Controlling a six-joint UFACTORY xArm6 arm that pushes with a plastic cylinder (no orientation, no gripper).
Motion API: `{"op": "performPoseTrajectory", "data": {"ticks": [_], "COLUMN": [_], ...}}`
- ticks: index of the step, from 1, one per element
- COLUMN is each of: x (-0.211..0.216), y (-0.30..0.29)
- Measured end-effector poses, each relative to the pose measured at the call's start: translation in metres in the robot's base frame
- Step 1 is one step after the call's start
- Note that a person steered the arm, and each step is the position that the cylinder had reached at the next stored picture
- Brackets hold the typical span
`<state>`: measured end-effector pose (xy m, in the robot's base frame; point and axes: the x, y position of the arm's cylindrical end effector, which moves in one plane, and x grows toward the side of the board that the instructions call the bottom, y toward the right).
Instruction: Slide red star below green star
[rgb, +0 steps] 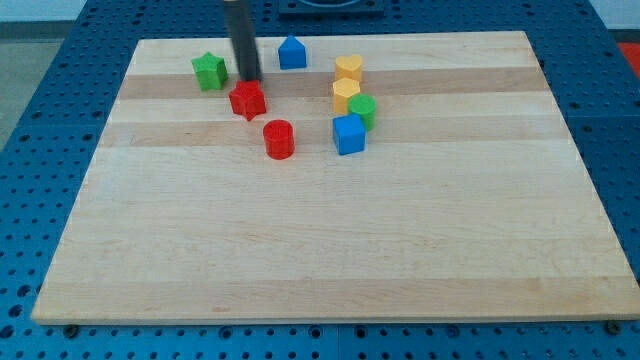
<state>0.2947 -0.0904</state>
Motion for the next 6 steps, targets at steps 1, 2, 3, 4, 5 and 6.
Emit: {"op": "performPoseTrajectory", "data": {"ticks": [1, 2, 3, 4, 5, 6], "x": [0.03, 0.048, 0.033, 0.023, 0.024, 0.044], "y": [0.043, 0.014, -0.014, -0.025, -0.039, -0.033]}}
